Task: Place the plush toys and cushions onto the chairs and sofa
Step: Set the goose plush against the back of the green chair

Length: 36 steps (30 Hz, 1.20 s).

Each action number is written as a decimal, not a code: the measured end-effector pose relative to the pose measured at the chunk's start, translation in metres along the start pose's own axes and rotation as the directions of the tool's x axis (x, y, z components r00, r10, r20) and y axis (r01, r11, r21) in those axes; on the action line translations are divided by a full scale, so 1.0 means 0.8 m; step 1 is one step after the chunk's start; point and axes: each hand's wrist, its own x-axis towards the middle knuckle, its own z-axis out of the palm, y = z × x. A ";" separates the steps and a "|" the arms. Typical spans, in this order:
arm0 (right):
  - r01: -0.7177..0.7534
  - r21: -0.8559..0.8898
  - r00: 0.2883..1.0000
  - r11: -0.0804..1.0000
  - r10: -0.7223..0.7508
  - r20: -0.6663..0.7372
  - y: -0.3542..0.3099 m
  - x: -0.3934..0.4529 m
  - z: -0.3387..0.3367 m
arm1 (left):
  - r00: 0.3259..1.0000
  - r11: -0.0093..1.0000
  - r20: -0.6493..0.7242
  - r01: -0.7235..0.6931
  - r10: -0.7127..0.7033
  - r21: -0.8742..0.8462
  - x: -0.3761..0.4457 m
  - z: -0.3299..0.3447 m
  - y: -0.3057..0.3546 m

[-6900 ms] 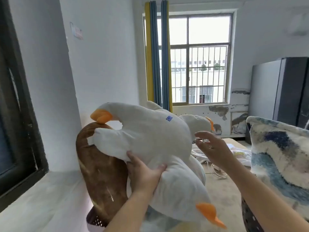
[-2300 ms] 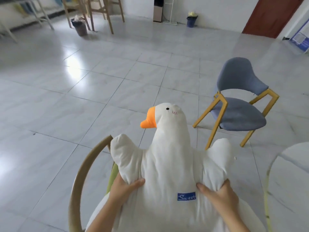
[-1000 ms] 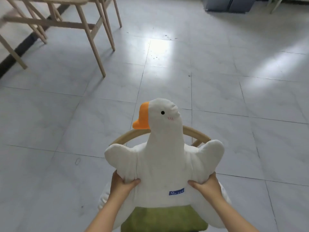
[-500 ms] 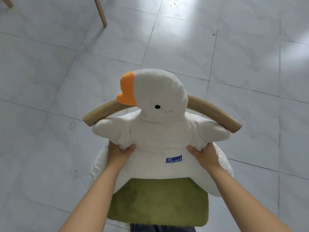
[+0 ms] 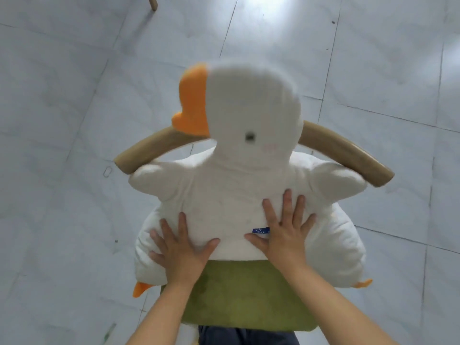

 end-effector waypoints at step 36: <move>-0.025 0.119 0.965 0.993 -0.007 0.263 -0.139 -0.094 -0.117 | 0.976 0.987 0.148 -0.157 0.158 -0.013 -0.117 -0.131 -0.082</move>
